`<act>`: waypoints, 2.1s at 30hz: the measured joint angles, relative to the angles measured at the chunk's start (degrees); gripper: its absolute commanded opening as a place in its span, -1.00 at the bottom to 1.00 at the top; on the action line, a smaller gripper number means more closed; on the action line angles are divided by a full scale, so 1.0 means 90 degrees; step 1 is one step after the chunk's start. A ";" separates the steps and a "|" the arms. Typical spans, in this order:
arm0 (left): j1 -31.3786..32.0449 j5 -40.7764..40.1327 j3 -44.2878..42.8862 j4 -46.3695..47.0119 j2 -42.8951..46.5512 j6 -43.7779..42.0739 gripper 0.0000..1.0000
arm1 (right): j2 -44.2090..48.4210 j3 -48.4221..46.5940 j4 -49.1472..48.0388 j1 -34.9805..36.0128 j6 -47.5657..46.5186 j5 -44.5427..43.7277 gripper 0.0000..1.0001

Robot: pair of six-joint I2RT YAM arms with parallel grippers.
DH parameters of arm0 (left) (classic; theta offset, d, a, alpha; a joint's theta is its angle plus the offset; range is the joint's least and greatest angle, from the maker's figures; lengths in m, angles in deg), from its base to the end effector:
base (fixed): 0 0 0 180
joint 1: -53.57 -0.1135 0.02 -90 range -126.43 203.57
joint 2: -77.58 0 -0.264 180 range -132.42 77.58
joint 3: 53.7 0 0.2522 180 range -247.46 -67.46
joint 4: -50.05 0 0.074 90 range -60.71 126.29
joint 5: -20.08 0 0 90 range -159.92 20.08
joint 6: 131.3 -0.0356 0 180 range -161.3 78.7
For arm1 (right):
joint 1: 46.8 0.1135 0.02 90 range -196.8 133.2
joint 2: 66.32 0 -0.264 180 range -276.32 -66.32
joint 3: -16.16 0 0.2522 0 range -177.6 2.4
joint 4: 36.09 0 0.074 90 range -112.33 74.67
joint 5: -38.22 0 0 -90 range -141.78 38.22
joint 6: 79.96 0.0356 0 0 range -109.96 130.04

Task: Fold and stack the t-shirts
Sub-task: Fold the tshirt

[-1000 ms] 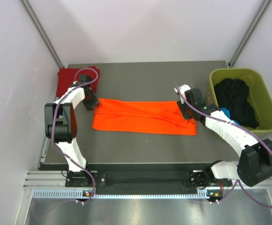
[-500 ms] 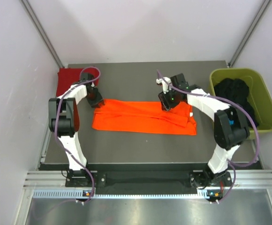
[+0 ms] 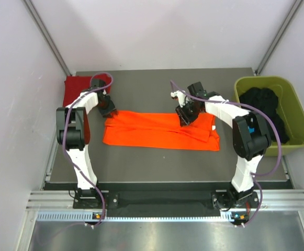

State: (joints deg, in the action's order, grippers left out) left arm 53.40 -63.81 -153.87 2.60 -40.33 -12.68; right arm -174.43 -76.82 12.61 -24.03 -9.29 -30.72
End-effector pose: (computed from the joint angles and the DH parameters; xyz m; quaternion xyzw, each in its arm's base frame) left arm 0.4297 -0.0025 0.1706 -0.2314 0.9475 -0.1032 0.1951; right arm 0.3572 0.1638 0.2024 -0.3826 0.8789 0.1846 0.2171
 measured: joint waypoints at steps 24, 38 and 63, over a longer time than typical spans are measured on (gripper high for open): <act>0.0029 -0.0209 -0.0056 -0.0017 -0.0039 0.0148 -0.14 | 0.1763 0.1433 0.0097 0.0848 0.1064 -0.0726 -0.81; 0.0051 -0.0459 -0.0068 -0.0015 -0.0039 0.0165 -0.14 | 0.2059 0.2001 -0.0032 0.0804 0.2659 -0.1523 -0.20; 0.0053 -0.0641 -0.0097 -0.0024 -0.0051 0.0192 -0.14 | 0.0947 0.1406 -0.0979 -0.1603 0.4116 -0.2637 -0.17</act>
State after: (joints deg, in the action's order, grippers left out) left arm 53.89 -69.58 -154.74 2.38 -40.78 -10.95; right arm -165.91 -64.16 3.80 -38.46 27.75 -54.46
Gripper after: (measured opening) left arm 0.430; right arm 0.416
